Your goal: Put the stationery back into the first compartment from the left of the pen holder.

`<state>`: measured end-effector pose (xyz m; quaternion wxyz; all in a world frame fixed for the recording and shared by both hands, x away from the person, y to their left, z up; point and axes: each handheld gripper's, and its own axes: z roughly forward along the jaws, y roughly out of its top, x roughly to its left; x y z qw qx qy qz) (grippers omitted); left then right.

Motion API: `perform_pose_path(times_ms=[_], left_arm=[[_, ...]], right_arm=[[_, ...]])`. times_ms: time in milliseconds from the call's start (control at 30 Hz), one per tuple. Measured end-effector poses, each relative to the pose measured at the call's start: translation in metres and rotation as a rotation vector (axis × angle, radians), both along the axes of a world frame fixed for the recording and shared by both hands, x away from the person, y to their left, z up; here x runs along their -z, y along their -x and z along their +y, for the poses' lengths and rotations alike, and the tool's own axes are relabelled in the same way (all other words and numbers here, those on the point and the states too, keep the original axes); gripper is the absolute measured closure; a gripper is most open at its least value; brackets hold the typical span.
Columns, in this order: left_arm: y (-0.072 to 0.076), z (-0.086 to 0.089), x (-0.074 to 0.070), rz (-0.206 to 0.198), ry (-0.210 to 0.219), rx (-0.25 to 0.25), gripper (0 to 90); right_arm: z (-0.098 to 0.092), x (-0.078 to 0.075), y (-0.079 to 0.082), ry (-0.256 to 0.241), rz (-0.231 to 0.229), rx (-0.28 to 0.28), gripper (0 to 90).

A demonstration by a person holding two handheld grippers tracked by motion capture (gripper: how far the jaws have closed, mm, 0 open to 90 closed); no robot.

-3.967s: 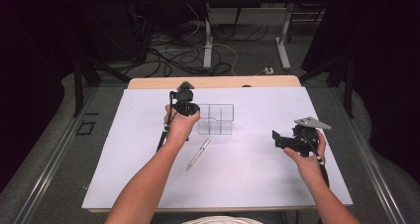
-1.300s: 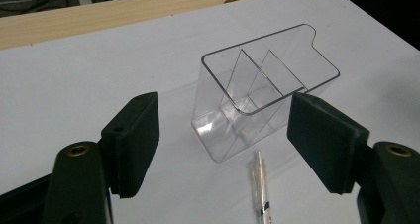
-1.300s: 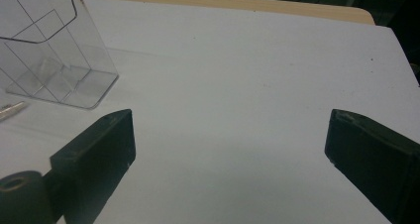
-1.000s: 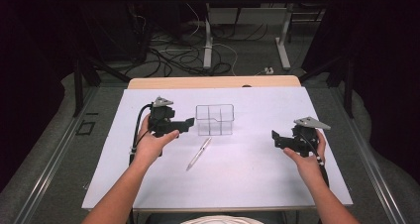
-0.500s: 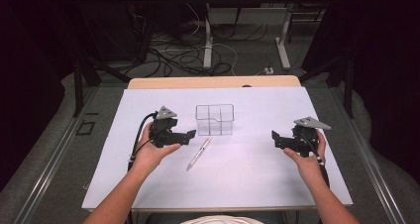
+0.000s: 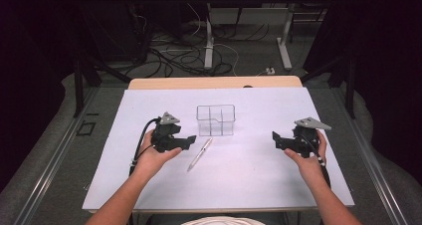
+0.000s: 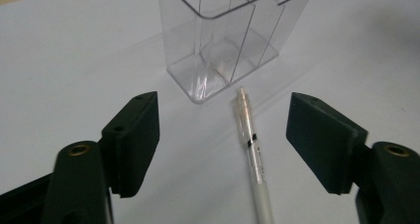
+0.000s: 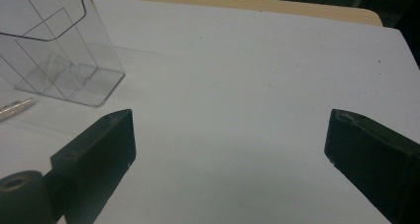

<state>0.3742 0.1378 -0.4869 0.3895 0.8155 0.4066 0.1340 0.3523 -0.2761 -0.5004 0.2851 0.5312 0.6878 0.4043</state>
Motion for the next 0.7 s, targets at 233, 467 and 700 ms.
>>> perform_pose_path(times_ms=[233, 467, 700], left_arm=[[0.001, -0.003, 0.009, 0.049, -0.055, 0.022, 35.4], [0.003, -0.009, 0.018, 0.104, -0.07, 0.032, 41.0], [0.006, -0.015, 0.027, 0.165, -0.093, 0.025, 48.4]], right_arm=[[0.001, 0.0, 0.0, -0.001, 0.005, -0.01, 5.2], [0.001, 0.0, 0.001, -0.01, 0.013, -0.003, 5.3], [0.001, 0.0, 0.001, -0.01, 0.008, -0.001, 5.3]])
